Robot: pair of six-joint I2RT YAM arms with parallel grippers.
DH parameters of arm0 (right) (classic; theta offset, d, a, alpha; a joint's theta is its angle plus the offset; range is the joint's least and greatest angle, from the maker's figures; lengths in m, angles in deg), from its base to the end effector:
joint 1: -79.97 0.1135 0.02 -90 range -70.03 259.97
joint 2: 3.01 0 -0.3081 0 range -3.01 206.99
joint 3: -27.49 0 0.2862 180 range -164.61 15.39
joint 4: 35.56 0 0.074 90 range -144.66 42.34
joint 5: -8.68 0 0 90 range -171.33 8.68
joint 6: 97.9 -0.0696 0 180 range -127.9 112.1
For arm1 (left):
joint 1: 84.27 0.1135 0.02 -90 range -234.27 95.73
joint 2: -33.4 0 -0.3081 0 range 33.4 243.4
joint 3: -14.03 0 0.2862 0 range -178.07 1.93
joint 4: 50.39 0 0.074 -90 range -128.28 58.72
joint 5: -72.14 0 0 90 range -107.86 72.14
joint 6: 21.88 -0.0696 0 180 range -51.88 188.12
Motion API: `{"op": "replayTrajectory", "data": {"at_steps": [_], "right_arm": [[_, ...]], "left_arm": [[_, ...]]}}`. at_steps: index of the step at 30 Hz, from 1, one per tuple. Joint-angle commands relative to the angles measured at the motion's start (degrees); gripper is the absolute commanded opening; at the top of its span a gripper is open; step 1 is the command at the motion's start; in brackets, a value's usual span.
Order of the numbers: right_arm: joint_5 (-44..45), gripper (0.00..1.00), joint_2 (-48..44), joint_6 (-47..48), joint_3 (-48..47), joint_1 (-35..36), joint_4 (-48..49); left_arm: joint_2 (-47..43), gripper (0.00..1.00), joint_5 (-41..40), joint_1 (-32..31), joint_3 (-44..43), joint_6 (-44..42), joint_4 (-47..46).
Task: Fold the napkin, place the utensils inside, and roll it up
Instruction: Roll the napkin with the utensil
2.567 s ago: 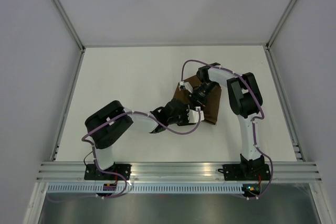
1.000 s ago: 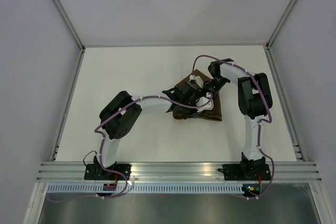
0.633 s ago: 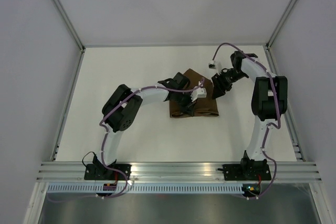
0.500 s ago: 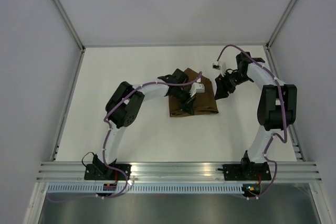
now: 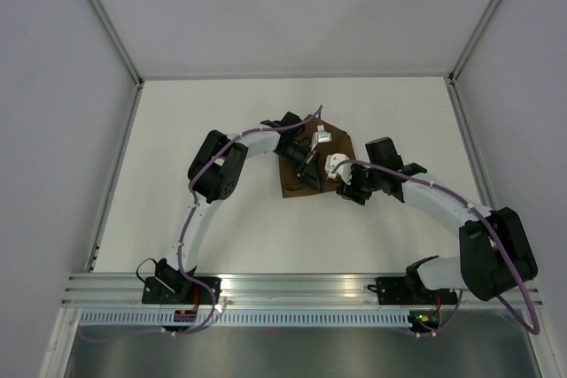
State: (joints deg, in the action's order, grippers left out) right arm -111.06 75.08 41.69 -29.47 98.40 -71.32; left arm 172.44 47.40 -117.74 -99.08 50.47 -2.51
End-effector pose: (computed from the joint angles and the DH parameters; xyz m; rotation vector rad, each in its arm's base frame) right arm 0.2707 0.1266 0.1992 -1.5129 1.9004 0.4260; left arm 0.4146 -0.3499 0.0913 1.3089 2.1989 -1.6661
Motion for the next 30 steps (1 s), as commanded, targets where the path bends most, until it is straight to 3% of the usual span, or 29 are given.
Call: {"op": "replayTrajectory", "data": {"at_steps": [1,11,21,24,30], "right_arm": [[8.62,0.60,-2.85,2.45,4.68,4.67,16.79],[17.69,0.60,2.06,7.02,9.09,17.50,26.47],[22.79,0.58,11.65,9.04,8.04,19.18,32.63],[22.44,0.54,12.88,9.57,7.43,19.36,31.58],[21.92,0.36,15.69,10.80,5.22,19.36,25.87]], "left_arm": [[1.84,0.02,2.68,0.69,-1.47,0.95,2.37],[3.08,0.02,3.48,1.48,-3.23,1.30,4.40],[3.69,0.02,3.56,1.66,-4.37,0.69,5.89],[3.69,0.02,3.48,1.83,-4.54,0.42,6.24],[3.60,0.02,4.00,2.18,-4.63,-0.10,6.86]]}}
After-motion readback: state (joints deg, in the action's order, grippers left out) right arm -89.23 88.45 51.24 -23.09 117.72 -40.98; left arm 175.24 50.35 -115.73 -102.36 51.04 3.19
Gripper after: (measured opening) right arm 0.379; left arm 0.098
